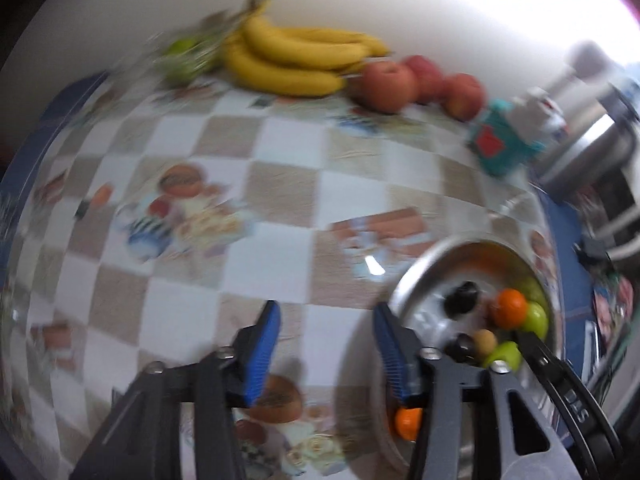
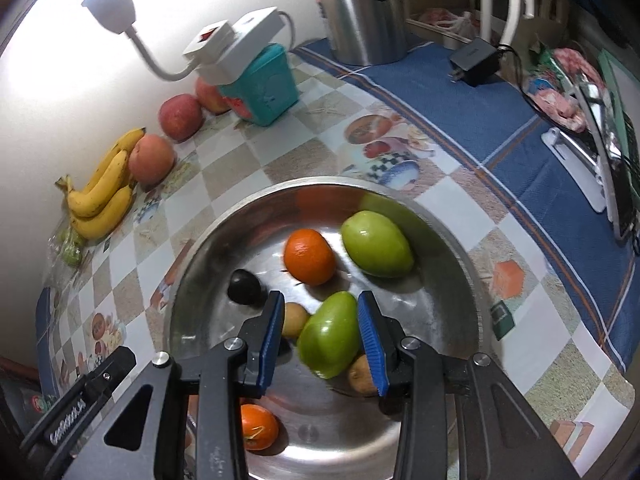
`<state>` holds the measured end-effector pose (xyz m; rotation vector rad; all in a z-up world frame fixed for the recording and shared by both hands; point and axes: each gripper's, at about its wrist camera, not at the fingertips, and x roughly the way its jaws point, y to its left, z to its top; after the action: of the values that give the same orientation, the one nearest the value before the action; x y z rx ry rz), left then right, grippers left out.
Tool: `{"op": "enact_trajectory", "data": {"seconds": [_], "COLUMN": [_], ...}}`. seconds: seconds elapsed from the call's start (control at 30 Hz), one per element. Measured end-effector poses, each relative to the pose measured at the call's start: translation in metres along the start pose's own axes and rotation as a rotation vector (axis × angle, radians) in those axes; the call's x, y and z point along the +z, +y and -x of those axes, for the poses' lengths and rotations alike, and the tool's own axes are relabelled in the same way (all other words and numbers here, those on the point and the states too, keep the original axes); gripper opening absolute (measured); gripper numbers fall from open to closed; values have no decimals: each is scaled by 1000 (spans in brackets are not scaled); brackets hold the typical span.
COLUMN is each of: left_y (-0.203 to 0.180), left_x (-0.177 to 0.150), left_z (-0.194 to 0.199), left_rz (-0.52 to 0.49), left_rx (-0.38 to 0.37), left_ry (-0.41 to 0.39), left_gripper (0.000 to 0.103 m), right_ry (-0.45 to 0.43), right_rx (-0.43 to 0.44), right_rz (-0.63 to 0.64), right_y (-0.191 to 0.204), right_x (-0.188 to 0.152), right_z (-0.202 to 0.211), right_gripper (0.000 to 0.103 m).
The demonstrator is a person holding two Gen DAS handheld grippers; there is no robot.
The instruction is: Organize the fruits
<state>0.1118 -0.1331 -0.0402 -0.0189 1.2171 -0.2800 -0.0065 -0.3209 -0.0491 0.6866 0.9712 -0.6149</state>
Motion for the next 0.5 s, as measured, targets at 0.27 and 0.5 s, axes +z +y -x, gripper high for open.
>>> {"op": "enact_trajectory", "data": {"seconds": [0.27,0.5], "left_y": [26,30], "left_x": [6,7], "left_z": [2,1], "left_rz": [97,95], "left_rx": [76,144], "left_ry": [17,12], "left_gripper": [72,85], "right_ry": [-6,-15], "right_rx": [23,34], "right_rz": [72,152], "right_y": [17,34], "right_x": [-3,-6], "right_z": [0,0], "right_gripper": [50,73]}}
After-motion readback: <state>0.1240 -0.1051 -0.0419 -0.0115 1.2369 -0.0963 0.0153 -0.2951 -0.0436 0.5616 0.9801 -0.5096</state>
